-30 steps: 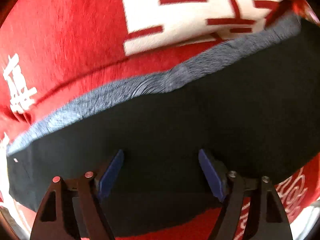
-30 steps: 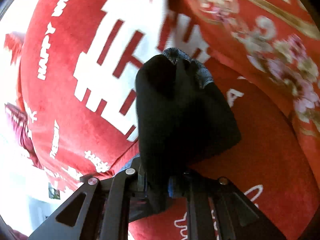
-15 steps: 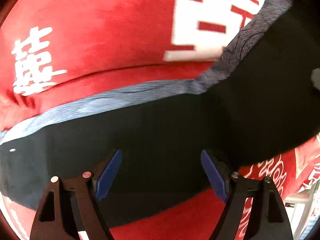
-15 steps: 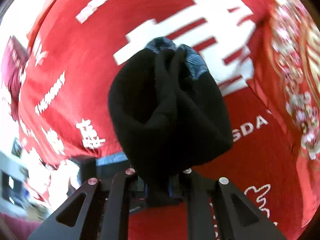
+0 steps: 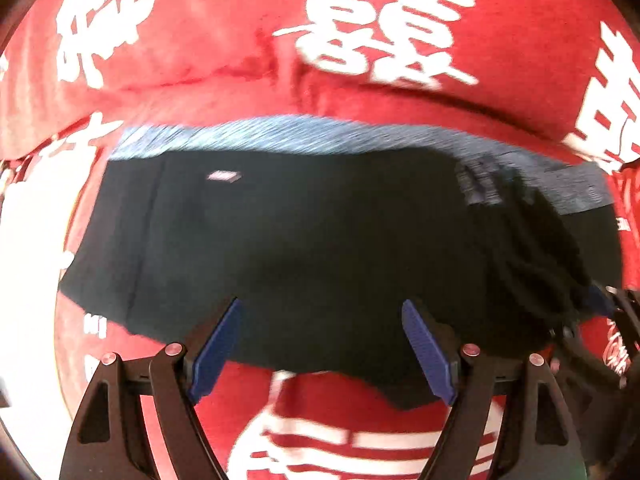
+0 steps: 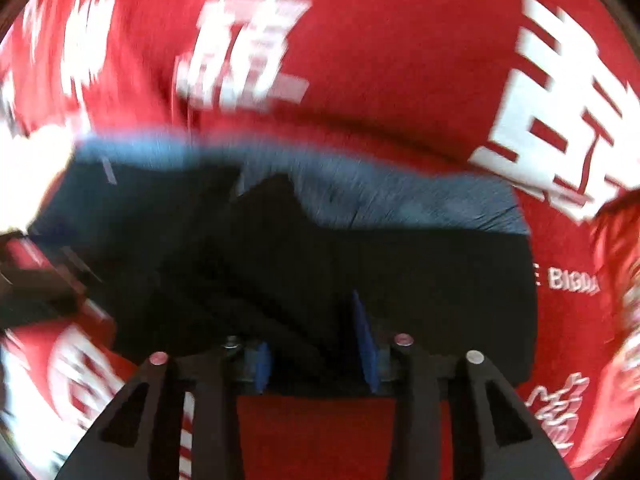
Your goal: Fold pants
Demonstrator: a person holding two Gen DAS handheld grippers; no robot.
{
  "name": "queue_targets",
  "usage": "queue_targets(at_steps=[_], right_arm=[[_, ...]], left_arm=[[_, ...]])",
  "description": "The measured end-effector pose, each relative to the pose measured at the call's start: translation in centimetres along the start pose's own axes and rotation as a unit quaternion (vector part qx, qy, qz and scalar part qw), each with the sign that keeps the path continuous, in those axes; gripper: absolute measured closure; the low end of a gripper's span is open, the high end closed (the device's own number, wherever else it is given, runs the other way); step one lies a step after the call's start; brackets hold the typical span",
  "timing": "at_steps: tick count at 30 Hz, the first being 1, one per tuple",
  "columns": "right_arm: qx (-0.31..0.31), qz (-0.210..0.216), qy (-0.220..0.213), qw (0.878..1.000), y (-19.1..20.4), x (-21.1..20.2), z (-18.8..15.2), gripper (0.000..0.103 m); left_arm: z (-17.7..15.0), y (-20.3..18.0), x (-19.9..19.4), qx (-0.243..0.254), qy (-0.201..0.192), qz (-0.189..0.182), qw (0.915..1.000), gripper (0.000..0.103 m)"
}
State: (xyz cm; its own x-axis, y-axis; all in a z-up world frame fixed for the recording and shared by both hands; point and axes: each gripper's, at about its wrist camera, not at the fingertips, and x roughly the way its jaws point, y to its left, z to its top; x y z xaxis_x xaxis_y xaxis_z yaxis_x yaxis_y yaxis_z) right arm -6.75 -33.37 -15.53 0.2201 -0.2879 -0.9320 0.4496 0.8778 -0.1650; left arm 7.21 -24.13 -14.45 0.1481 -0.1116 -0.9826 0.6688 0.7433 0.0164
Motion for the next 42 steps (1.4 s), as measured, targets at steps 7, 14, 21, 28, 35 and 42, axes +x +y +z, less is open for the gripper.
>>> queue_targets(at_steps=[7,14,21,28,35,42], right_arm=[[0.066,0.164,-0.028,0.984,-2.2,-5.2,-2.4,0.039],[0.376,0.301,0.029,0.876,-11.7,-1.1,-6.8,0.039],[0.397,0.288,0.032,0.871,-13.4,-1.4,-8.1,0.039],[0.403,0.284,0.028,0.869,-16.7,-1.7,-8.3,0.039],[0.400,0.284,0.034,0.871,-18.1,-1.7,-8.6,0.042],[0.380,0.279,0.020,0.882,-20.5,-1.0,-6.8,0.041]], left_arm=[[-0.4,1.1,-0.8,-0.008,0.009,-0.044,0.9990,0.021],[1.4,-4.2,-2.1,0.006,0.024,-0.145,0.9891,0.021],[3.2,-9.7,-0.8,0.044,0.041,-0.187,0.9805,0.030],[3.9,-11.2,0.3,0.055,0.071,-0.202,0.9753,0.081],[1.4,-9.9,2.4,0.092,0.081,-0.129,0.9840,0.093],[1.7,-8.7,1.3,0.049,0.060,-0.149,0.9859,0.093]])
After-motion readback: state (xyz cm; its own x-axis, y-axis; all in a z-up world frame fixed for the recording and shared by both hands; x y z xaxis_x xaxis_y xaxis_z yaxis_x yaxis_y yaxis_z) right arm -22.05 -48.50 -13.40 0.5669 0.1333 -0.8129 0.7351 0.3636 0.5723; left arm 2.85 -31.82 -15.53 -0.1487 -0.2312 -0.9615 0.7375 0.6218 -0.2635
